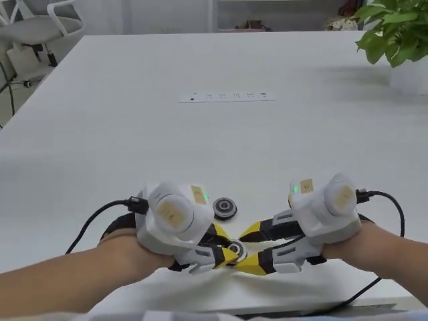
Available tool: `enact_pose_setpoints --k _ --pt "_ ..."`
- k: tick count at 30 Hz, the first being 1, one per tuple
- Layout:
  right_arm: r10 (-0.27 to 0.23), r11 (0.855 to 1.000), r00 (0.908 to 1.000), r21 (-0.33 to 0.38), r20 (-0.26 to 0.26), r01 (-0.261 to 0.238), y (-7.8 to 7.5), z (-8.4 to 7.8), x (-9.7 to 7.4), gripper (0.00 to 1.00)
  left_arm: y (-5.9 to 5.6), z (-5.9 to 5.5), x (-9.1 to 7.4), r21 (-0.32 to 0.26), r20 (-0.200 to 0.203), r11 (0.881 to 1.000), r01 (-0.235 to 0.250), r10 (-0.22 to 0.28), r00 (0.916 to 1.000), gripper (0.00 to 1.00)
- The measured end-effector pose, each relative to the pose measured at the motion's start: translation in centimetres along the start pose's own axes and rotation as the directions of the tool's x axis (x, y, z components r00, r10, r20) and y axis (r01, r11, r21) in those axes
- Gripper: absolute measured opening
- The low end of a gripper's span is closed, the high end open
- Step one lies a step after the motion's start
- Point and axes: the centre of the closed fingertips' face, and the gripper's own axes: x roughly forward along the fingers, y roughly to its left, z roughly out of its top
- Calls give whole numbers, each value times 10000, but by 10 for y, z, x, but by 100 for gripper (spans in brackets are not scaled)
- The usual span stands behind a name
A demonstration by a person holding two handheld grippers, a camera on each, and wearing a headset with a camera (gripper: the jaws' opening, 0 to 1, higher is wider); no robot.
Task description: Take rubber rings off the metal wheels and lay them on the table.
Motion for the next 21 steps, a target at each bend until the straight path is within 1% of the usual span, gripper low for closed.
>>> enact_pose_setpoints --k 2,5,9,12,18,21 --pt "-67 10000 10000 72 -32 67 -2 1 1 27 0 0 0 4 0 10000 -8 8 10000 14" --pt "-65 10000 9998 1 -189 65 -2 -3 2 26 -1 0 0 10 50 10000 -4 4 10000 14" --pt "-114 9999 9998 31 -163 114 -1 -4 0 26 -1 1 0 12 106 10000 -6 6 9999 13" --pt "-169 9999 9995 -36 -260 168 -1 -7 -1 25 -1 1 0 25 110 10000 -12 12 9999 13" --pt "-246 9996 9995 101 -204 248 0 -8 -5 21 -1 1 1 32 140 10000 -30 29 9999 13" --pt "-262 9991 9995 324 -171 267 0 -10 -7 20 -1 1 1 30 148 10000 -35 34 9999 13"
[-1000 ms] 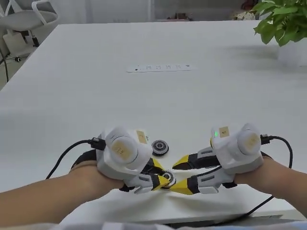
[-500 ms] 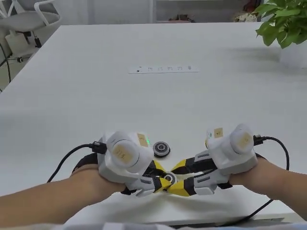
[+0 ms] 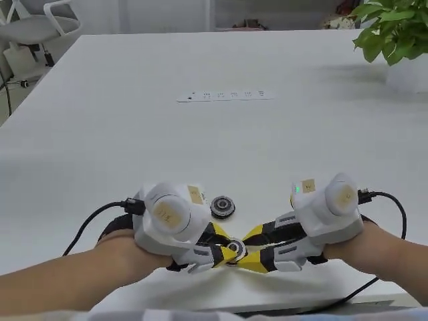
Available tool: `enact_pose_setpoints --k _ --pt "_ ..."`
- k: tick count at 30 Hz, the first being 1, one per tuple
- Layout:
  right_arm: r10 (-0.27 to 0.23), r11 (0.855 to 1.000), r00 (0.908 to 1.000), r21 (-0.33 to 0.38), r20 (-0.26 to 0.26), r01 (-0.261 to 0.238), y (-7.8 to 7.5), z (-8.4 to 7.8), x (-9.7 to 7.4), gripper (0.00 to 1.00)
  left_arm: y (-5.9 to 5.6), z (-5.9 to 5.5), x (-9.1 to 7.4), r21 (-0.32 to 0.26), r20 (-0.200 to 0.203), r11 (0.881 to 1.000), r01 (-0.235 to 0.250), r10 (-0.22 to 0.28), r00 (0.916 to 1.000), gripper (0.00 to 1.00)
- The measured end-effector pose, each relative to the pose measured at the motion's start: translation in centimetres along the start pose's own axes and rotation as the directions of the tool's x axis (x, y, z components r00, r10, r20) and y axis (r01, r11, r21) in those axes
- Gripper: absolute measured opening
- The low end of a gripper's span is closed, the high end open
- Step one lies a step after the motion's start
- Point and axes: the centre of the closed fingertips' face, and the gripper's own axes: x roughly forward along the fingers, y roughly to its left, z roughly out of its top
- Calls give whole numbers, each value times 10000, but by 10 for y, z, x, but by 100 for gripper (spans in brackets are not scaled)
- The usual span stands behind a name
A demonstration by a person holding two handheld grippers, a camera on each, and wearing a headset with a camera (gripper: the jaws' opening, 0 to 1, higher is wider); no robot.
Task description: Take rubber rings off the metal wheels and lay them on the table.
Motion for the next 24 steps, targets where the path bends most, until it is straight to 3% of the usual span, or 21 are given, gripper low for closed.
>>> enact_pose_setpoints --k 5,8,14,24 --pt "4 9997 10000 225 -30 -3 0 -2 -2 16 0 0 0 7 16 10000 1 -1 10000 13" --pt "25 9987 9999 505 -126 -19 -1 -7 -6 5 0 0 0 4 30 10000 -3 3 10000 13" --pt "14 9970 9999 769 -106 -6 -1 -6 -6 4 0 0 0 15 36 10000 -25 25 10000 13" --pt "-50 9811 10000 1932 -59 60 -2 -6 -7 0 0 0 0 61 40 10000 -23 23 10000 13"
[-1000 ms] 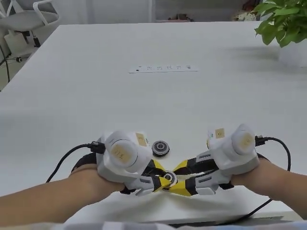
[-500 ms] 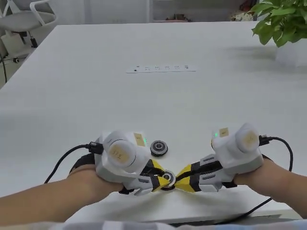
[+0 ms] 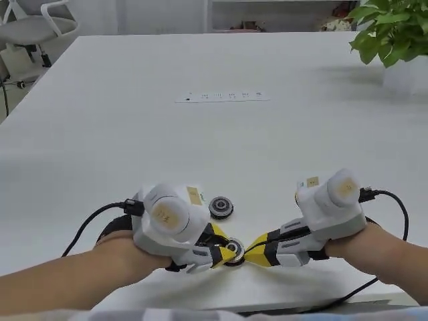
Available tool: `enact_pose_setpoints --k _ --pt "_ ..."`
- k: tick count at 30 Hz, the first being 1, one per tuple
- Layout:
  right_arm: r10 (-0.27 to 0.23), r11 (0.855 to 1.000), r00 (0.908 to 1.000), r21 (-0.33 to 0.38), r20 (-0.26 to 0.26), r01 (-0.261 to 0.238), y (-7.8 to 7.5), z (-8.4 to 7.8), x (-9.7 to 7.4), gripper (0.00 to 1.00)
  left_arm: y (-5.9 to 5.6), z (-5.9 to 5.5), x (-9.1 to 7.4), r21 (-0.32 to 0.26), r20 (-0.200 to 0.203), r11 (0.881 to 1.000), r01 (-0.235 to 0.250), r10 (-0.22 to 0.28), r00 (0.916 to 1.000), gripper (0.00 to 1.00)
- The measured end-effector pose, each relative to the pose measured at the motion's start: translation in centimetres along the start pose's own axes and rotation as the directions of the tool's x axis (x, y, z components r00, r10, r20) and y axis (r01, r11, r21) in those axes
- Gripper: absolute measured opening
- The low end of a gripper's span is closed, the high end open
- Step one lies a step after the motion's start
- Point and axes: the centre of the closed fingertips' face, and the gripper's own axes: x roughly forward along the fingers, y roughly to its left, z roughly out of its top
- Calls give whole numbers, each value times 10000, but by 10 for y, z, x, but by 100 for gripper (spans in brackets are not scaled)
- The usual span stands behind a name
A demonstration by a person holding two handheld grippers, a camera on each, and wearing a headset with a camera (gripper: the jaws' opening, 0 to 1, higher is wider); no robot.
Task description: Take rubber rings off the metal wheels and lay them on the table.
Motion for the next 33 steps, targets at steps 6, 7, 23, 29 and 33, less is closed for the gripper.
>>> enact_pose_setpoints --k 6,7,23,29,33 --pt "50 9990 9998 450 170 -58 0 1 -2 0 0 0 0 25 -17 10000 -6 6 10000 13" --pt "46 9985 9998 539 200 -57 0 1 -2 0 0 0 0 23 -18 10000 -7 7 10000 13" --pt "2 9693 9950 2445 1000 -248 -5 10 -6 0 0 0 1 78 -64 10000 -54 54 10000 13" --pt "-73 9667 9984 2557 560 -73 -4 12 -4 0 0 0 1 15 -92 10000 -97 97 9999 13" --pt "-220 9616 9997 2737 122 178 -4 12 -4 0 0 0 1 2 -133 9999 -132 132 9998 13"
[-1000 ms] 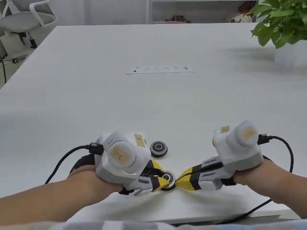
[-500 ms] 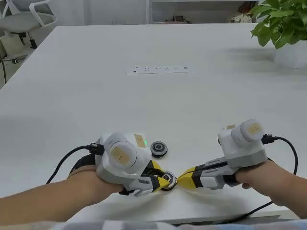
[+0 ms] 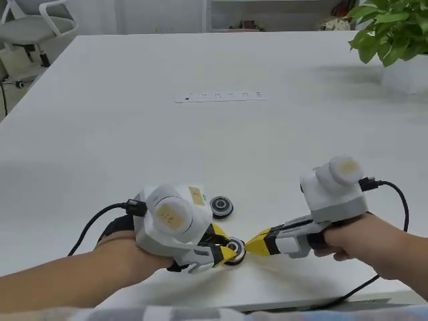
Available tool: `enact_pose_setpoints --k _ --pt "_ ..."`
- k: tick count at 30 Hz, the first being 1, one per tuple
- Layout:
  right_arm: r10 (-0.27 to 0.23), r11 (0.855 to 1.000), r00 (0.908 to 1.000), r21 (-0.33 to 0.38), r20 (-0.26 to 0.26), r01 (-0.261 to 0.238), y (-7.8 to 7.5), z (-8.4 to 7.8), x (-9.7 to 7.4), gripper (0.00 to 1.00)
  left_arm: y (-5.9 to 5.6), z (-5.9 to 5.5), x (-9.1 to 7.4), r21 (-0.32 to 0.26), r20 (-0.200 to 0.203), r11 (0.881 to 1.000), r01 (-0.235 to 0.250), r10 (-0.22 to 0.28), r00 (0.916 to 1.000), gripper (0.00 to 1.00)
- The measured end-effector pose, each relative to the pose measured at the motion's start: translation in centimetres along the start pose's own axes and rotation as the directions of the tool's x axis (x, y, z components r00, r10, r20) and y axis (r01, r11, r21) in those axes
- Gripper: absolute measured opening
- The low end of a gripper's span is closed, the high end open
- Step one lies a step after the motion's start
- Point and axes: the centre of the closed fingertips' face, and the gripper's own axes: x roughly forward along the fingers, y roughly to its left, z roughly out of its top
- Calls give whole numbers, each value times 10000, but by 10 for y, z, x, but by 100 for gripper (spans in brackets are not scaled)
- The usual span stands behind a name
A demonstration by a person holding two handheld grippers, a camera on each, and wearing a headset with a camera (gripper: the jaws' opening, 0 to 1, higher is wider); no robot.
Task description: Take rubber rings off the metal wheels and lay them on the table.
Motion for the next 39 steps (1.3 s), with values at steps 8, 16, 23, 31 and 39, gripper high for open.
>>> enact_pose_setpoints --k 8,16,23,31,39 --pt "-440 9988 9982 173 -401 447 1 1 1 0 0 -1 -1 44 -112 10000 -50 51 9999 12" --pt "-1127 9936 9916 -161 -639 1119 -5 1 0 0 1 -1 -1 19 -136 10000 -84 84 9999 12" --pt "-724 9972 9962 176 -480 733 1 1 0 0 1 -1 -1 52 -135 9999 -110 110 9998 12" --pt "-893 9958 9932 154 -753 907 0 1 1 0 1 -1 -1 95 -153 9999 -125 126 9998 12" --pt "-822 9964 9935 128 -787 835 1 1 0 0 -1 0 -2 120 -175 9998 -128 130 9998 12"
